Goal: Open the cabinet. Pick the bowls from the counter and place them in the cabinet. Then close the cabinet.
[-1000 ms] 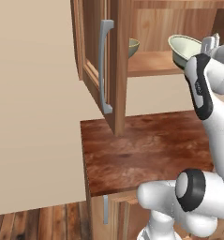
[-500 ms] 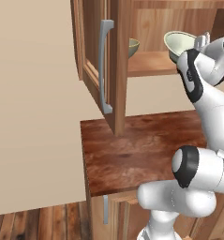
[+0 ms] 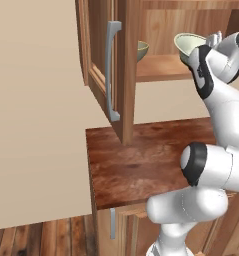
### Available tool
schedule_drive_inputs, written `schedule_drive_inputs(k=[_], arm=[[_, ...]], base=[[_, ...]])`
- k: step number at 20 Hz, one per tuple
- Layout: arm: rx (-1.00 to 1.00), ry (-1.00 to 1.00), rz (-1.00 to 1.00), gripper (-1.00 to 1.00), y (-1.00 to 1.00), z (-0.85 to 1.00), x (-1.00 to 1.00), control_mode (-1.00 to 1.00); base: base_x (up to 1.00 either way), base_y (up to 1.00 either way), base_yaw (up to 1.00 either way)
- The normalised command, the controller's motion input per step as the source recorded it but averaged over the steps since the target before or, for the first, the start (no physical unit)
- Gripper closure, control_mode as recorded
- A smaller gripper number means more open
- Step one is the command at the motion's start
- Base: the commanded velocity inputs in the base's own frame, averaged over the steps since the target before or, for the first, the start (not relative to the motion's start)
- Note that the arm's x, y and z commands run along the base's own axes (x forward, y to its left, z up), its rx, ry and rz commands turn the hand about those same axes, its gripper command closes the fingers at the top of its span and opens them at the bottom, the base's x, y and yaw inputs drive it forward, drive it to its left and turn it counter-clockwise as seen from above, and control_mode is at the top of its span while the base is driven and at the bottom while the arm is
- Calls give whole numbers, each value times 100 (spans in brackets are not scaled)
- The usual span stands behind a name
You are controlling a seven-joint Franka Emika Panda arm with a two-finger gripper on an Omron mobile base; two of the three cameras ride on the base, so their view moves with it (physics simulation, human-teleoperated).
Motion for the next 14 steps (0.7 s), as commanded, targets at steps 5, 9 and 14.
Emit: schedule_drive_inputs(k=[5,9,14], arm=[[0,1,0,-100,0,-15,12,-100],[0,-4,0,-100,1,-19,5,-100],[0,0,0,-100,-9,-3,0,-100]], base=[[0,0,0],[0,0,0],[0,0,0]])
